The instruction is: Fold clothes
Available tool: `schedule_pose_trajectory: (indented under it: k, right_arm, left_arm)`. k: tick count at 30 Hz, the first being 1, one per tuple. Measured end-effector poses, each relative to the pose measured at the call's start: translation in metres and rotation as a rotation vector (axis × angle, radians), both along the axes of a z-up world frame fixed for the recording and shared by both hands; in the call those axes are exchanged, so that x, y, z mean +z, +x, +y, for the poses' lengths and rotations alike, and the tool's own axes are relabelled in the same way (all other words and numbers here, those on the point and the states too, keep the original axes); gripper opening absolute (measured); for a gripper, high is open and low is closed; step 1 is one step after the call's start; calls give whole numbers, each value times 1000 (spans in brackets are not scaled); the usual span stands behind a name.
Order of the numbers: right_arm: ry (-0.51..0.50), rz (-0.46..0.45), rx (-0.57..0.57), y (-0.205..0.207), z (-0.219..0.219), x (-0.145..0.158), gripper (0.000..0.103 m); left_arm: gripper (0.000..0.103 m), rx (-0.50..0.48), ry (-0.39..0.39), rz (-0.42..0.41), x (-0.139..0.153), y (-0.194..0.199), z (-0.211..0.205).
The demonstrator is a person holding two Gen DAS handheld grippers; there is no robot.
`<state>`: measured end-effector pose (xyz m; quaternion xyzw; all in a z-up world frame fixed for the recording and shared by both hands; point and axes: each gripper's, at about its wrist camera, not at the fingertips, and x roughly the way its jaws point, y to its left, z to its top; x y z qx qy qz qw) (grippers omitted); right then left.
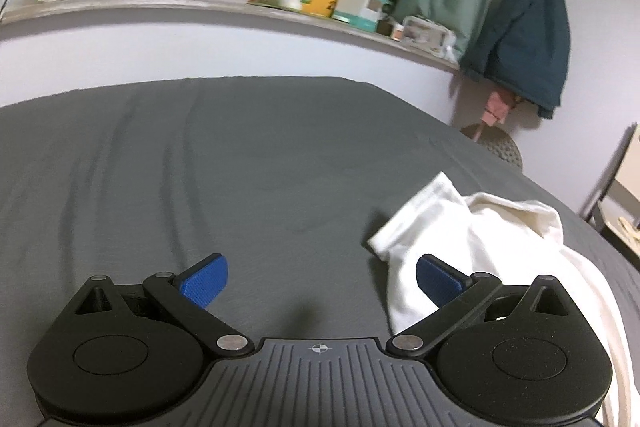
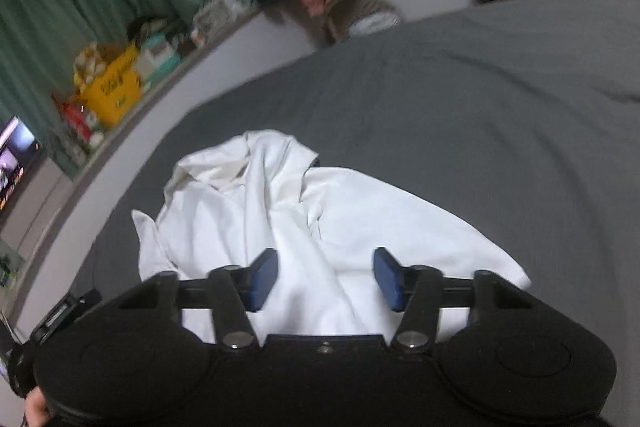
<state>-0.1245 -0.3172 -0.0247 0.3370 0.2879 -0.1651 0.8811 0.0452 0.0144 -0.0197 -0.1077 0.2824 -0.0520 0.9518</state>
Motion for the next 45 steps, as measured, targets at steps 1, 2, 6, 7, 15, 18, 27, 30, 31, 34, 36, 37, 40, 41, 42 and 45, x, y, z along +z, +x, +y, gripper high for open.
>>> schedule_pose_trajectory:
  k: [1, 2, 6, 7, 15, 18, 27, 30, 31, 34, 36, 37, 40, 41, 42, 45]
  right_arm:
    - [16, 3, 13, 7, -1, -6, 44]
    - [31, 5, 26, 14, -2, -12, 42]
    - [93, 16, 79, 41, -6, -35, 40]
    - [108, 17, 91, 47, -6, -41, 39]
    - [32, -49, 154, 46, 8, -42, 18]
    - [-56, -49, 170, 46, 16, -31, 15]
    - [-148, -155, 242, 42, 38, -9, 5]
    - [-234, -242, 358, 42, 68, 9, 5]
    - [-261, -251, 418, 44, 81, 12, 5]
    - [-323, -187, 588, 54, 123, 4, 5]
    - [-380, -117, 640, 56, 140, -6, 8]
    - [-415, -86, 655, 57, 147, -10, 11]
    - [-446, -99, 660, 51, 149, -4, 20]
    - [-443, -119, 655, 48, 146, 1, 24]
    - [-429, -140, 636, 44, 140, 8, 25]
    - [-390, -175, 568, 36, 122, 27, 28]
  left_arm:
    - [103, -13, 6, -6, 1, 0, -2]
    - [103, -29, 8, -12, 1, -2, -5]
    - [103, -107, 11, -36, 3, -11, -14]
    - [103, -127, 12, -43, 4, -14, -17]
    - [103, -237, 54, -73, 10, -31, -32]
    - [103, -231, 55, -71, 12, -33, -33]
    - [103, -227, 46, -76, 17, -41, -33]
    - [103, -200, 34, -82, 22, -45, -27]
    - [103, -183, 22, -85, 24, -47, -23]
    - [103, -150, -10, -75, 26, -50, -12]
    - [103, -150, -30, -54, 25, -50, -7]
    - [103, -154, -40, -45, 25, -50, -6]
    - [103, -203, -58, -36, 24, -52, -8]
    - [103, -221, -49, -38, 24, -53, -11]
    - [103, -239, -39, -40, 24, -55, -14]
    - [103, -306, -30, -56, 25, -59, -22]
